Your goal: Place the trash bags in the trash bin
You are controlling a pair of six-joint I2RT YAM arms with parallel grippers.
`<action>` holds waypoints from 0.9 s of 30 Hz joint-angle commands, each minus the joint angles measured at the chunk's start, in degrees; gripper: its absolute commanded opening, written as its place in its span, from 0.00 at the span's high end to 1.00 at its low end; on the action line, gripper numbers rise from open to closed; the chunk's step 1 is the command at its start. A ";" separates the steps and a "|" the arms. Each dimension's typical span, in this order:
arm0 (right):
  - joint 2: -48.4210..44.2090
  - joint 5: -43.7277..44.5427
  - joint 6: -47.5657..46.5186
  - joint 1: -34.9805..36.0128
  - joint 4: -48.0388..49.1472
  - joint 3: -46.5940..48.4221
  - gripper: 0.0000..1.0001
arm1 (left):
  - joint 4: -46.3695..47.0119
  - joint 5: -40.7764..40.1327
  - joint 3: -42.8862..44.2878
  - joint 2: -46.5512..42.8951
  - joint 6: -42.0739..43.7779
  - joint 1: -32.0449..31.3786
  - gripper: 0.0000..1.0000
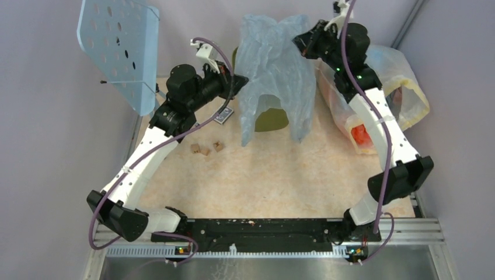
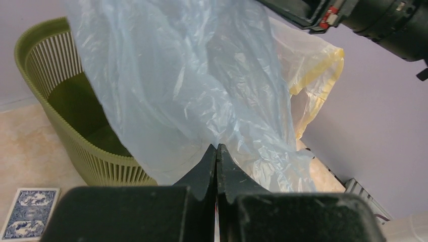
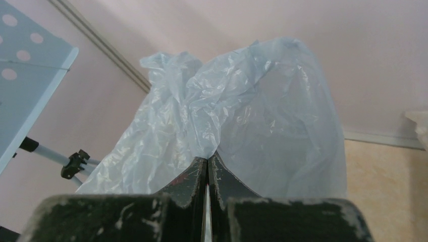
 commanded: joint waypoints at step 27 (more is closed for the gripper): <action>21.01 15.01 -19.77 8.39 -24.00 32.97 0.45 | 5.55 11.01 10.51 17.97 -5.49 6.83 0.96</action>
